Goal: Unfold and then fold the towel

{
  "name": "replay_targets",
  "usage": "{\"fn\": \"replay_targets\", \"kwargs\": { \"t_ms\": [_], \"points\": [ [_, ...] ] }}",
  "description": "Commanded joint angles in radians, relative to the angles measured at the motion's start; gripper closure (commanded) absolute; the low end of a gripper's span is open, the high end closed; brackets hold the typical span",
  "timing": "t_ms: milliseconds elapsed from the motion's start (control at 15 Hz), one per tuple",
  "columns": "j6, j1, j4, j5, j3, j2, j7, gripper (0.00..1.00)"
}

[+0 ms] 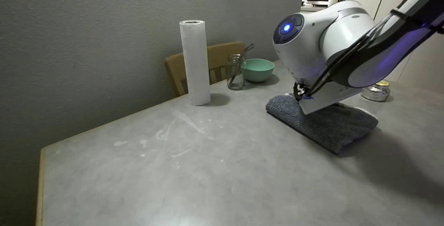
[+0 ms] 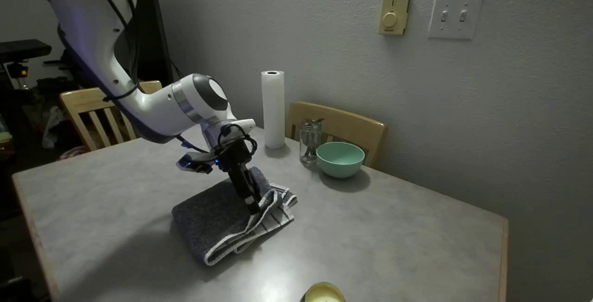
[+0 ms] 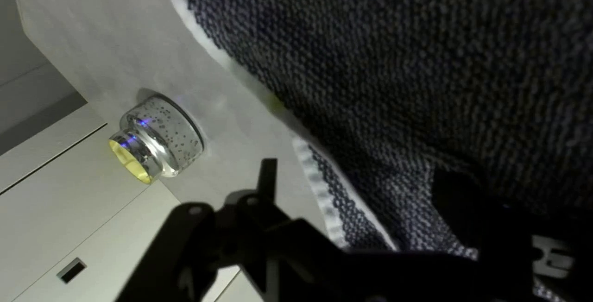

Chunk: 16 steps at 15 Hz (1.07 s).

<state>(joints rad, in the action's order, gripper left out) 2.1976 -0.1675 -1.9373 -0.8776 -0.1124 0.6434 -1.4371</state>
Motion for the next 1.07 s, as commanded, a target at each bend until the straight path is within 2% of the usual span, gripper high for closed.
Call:
{"fn": "replay_targets", "kwargs": {
  "t_ms": [0,333,800,1000],
  "points": [
    [-0.111,-0.039,0.024,0.017,0.032,-0.003,0.007,0.00],
    [-0.234,-0.098,0.072,0.027,0.099,-0.001,0.002,0.00],
    [-0.239,-0.117,0.136,0.046,0.143,0.022,0.008,0.00],
    [-0.246,-0.105,0.127,0.149,0.166,-0.003,0.027,0.00]
  ]
}}
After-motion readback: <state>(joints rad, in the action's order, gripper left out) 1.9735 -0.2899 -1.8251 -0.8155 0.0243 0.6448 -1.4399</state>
